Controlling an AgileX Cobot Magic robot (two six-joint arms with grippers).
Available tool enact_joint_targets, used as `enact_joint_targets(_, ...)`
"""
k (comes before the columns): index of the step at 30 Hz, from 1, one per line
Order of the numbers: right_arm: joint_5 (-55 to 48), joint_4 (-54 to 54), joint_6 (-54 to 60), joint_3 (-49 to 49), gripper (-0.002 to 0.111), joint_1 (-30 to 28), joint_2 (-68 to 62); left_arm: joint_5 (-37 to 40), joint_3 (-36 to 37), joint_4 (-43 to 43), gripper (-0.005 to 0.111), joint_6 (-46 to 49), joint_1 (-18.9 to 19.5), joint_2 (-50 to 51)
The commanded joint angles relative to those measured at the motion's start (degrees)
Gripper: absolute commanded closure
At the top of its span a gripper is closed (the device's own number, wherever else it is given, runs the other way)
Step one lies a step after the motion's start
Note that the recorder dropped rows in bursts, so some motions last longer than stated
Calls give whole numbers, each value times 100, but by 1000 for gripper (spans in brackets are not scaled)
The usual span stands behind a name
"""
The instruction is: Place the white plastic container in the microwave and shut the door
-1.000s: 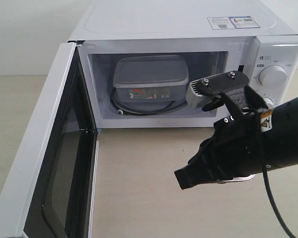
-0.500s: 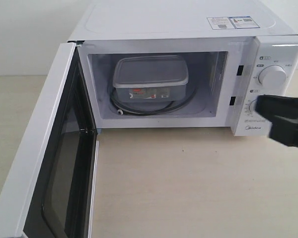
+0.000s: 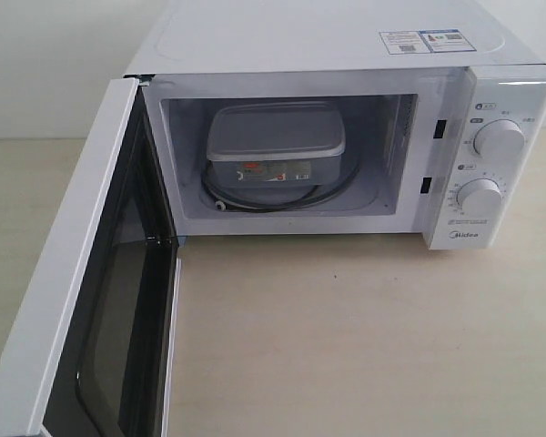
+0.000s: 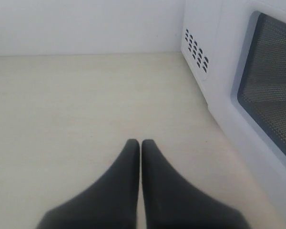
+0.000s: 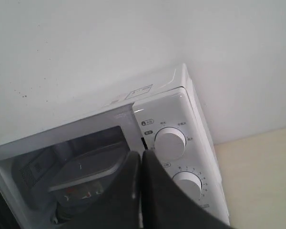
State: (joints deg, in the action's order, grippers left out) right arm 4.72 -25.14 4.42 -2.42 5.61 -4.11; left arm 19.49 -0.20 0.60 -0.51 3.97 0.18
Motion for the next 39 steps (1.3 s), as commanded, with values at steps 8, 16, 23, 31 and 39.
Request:
enact_joint_targets(8, -921, -10, -79, 167, 108, -50, 281, -19, 20, 6, 103, 10, 15, -18)
enact_joint_targets(16, -1373, 1461, -109, 176, 108, -50, 281, -19, 20, 6, 103, 10, 15, -18)
enact_joint_targets(23, -1403, 1874, -235, 242, 108, -50, 298, -19, 20, 6, 103, 10, 15, -18)
enact_joint_targets(31, -2319, 2484, -442, 242, 108, -50, 411, -19, 20, 6, 103, 10, 15, -18)
enact_joint_targets(39, -2319, 3162, -442, 242, 108, -50, 411, -19, 20, 6, 103, 10, 15, -18)
